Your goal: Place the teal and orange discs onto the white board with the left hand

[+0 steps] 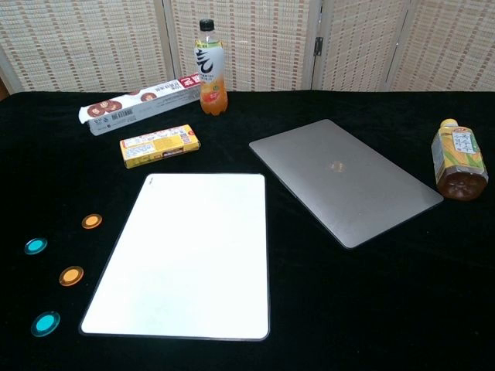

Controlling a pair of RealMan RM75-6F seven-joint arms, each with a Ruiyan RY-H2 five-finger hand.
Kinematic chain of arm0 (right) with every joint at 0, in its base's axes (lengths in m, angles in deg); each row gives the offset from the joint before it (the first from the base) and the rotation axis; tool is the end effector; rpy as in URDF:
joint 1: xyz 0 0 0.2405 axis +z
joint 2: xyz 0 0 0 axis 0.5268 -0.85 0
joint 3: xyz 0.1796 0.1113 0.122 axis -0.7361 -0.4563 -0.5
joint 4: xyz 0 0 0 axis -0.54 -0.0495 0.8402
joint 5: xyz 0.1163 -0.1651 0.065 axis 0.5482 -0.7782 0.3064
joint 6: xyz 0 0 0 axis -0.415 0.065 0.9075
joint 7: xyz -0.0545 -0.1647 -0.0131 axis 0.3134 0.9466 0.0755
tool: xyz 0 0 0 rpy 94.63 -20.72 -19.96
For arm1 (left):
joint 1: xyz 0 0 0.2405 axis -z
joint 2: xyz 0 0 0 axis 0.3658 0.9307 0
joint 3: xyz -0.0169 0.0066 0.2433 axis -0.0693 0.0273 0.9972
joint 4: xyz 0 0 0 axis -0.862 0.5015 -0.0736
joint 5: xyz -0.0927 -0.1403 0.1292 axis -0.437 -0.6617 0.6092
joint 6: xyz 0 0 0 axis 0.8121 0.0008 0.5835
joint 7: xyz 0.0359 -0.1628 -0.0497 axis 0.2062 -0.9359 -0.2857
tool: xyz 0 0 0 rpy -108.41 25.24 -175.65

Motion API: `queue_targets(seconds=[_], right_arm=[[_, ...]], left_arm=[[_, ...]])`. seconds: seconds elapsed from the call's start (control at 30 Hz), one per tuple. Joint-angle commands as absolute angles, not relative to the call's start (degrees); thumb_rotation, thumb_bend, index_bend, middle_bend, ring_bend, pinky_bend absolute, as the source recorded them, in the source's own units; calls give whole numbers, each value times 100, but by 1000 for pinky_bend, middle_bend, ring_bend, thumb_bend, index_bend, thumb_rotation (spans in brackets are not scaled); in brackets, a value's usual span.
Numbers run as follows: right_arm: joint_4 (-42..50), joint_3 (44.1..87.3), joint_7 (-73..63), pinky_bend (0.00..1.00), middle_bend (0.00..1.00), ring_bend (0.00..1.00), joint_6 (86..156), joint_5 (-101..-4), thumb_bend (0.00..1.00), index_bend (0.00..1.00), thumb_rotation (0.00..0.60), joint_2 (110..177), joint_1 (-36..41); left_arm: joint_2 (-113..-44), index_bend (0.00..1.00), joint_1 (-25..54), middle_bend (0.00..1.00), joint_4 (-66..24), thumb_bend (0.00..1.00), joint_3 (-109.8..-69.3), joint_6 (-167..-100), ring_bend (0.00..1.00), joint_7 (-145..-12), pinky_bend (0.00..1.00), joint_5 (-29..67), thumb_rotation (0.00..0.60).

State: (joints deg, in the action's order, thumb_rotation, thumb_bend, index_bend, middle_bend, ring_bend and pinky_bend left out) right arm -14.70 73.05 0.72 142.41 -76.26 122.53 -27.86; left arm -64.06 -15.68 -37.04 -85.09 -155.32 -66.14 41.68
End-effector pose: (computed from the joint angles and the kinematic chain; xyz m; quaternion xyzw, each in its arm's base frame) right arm -0.3016 -0.2056 0.1589 0.6113 -0.3605 0.3613 0.6048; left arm -0.3065 0.2189 0.1429 -0.6142 -0.3195 -0.3318 0.6408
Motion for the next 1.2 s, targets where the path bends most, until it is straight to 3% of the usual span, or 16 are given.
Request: queue_targets(seconds=[0.03,0.33,0.63,0.97,1.2], right_arm=[[-1489,7304,100,0,0,0,14237,-7622,322,0,594,12248,-2788],[-1531,7307,124,0,0,0,14236,-7611,322,0,600,12231,-2800],[-1545,7275,120,0,0,0,14340,-7616,322,0,600,12165,-2843],[-1527,7255,54,0,0,0,14410,-7617,322,0,600,12127,-2881],[-1467,7260,-24,0,0,0,14409,-7628,322,0,600,12146,-2890]], left_arm=[[-6412,57,-1550,10,-3699,166,-8503,-15462,0,-6608,0,4120,600],[-6432,76,-1540,14,-3659,168,-8472,-15435,0,-6656,0,4153,600],[-6408,184,-1313,56,-3548,176,-8507,-15256,22,-6830,0,4355,600],[-6643,360,-782,111,-3242,369,-8437,-14616,54,-7110,0,4670,600],[-6950,401,-438,121,-2961,403,-8381,-14203,59,-7217,0,4789,600]])
